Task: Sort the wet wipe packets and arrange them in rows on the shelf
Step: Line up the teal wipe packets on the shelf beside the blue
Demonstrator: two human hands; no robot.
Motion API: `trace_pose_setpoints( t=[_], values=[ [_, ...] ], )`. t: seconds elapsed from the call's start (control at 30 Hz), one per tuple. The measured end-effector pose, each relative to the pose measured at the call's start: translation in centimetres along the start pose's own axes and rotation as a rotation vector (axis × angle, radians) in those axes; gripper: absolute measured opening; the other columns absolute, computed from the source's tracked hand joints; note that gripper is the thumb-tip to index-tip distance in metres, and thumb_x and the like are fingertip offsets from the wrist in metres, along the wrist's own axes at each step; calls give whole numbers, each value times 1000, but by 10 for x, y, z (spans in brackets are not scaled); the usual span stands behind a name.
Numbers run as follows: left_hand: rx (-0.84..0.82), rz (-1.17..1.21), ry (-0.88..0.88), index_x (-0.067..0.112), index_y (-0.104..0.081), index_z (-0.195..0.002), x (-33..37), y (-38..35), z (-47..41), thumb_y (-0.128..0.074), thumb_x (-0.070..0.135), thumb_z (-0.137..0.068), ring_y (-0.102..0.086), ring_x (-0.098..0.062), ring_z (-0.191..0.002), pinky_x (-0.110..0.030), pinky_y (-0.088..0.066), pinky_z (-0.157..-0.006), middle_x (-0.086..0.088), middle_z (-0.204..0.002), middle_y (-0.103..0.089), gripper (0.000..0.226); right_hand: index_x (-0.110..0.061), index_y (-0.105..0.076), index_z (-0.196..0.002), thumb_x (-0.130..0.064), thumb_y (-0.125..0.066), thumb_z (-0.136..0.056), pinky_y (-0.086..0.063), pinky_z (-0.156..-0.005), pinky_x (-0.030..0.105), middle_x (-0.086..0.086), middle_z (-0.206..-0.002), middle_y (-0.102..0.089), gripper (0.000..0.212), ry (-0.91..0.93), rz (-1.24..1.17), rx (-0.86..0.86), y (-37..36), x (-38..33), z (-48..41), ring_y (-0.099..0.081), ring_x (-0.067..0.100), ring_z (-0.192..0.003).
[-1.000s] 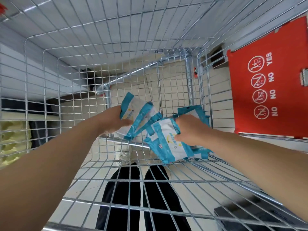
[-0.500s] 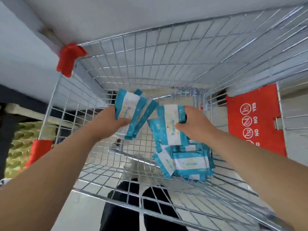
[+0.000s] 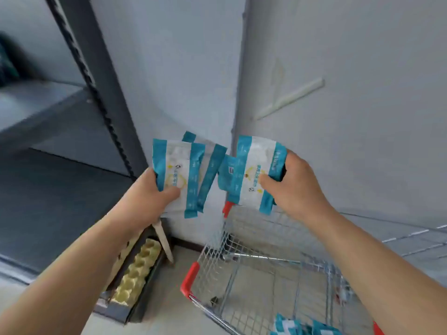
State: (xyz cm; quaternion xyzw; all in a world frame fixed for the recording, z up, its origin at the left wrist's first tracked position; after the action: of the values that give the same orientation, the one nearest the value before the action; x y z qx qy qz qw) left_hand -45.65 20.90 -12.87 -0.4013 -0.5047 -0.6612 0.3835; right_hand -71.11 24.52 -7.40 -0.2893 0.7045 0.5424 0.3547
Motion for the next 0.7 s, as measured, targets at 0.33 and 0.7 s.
trace_pose_setpoints(
  t=[0.33, 0.7],
  values=[
    [266, -1, -175, 28, -60, -104, 28, 317, 52, -58, 10, -92, -70, -12, -93, -39, -54, -86, 10, -101, -72, 21, -16, -55, -114, -8, -60, -86, -55, -74, 27, -5, -100, -64, 30, 281, -74, 19, -165, -275, -25, -63, 11, -90],
    [306, -153, -69, 19, -56, -107, -9, 476, -10, -74, 16, -82, -66, -8, -80, -21, -52, -55, 8, -96, -66, 31, -18, -53, -100, 2, -52, -83, -33, -68, 30, -2, -103, -54, 27, 528, 540, -9, -317, -373, -76, -50, 22, -94]
  ],
)
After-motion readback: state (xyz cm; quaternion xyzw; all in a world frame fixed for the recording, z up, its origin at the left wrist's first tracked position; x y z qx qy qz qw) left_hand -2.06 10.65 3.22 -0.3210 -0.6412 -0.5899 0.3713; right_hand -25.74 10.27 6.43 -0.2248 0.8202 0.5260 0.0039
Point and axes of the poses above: each hand's wrist, its own z-axis away from the middle knuckle, its own y-axis out of the back of the hand, x = y × z, the point moved 9 cm from there along -z, towards the middle knuckle
